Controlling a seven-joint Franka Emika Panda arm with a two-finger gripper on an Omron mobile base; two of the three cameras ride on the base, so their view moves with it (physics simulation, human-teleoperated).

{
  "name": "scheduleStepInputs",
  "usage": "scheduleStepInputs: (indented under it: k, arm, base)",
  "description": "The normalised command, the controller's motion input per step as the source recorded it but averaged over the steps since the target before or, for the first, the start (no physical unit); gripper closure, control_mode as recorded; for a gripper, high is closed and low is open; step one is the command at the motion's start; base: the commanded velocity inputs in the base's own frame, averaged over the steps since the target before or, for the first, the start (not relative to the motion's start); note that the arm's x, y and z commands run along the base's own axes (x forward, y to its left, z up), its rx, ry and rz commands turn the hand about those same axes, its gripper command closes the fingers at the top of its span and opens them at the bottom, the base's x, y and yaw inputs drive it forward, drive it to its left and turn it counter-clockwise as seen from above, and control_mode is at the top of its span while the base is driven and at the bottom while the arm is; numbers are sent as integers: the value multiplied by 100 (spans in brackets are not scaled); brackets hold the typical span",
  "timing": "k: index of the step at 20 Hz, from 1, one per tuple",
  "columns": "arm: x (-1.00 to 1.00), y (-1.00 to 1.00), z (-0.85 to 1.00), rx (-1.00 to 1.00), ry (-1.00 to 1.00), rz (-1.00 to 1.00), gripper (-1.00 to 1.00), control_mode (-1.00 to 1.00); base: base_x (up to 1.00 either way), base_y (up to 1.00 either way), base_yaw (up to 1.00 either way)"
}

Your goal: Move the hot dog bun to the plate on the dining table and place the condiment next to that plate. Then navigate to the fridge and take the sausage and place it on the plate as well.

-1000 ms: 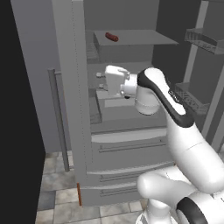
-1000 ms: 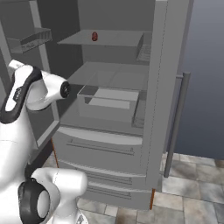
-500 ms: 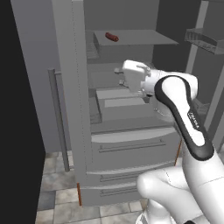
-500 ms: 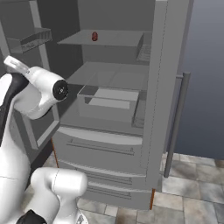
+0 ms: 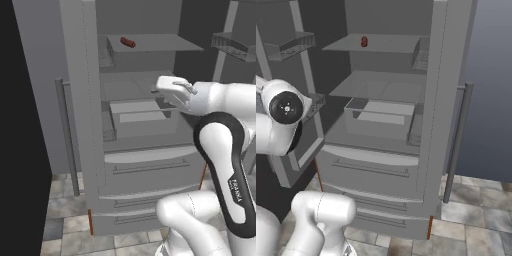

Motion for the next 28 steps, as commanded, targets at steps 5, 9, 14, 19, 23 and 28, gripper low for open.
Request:
scheduleStepInputs:
  k: [5, 9, 14, 19, 23, 28]
  arm:
    - [-77, -45, 0, -26, 9, -6, -100, -100]
    - [-66, -46, 0, -26, 11, -2, -100, -100]
    - [-67, -43, -2, -26, 1, -2, -100, -100]
    - [-38, -20, -19, -31, 0, -8, -100, -100]
    - [-3, 0, -12, -10, 0, -13, -100, -100]
    - [0, 0, -5, 0, 0, -8, -100, -100]
  base:
    - [0, 0, 0]
    - [0, 0, 0]
    - [0, 0, 0]
    - [0, 0, 0]
    - [0, 0, 0]
    - [0, 0, 0]
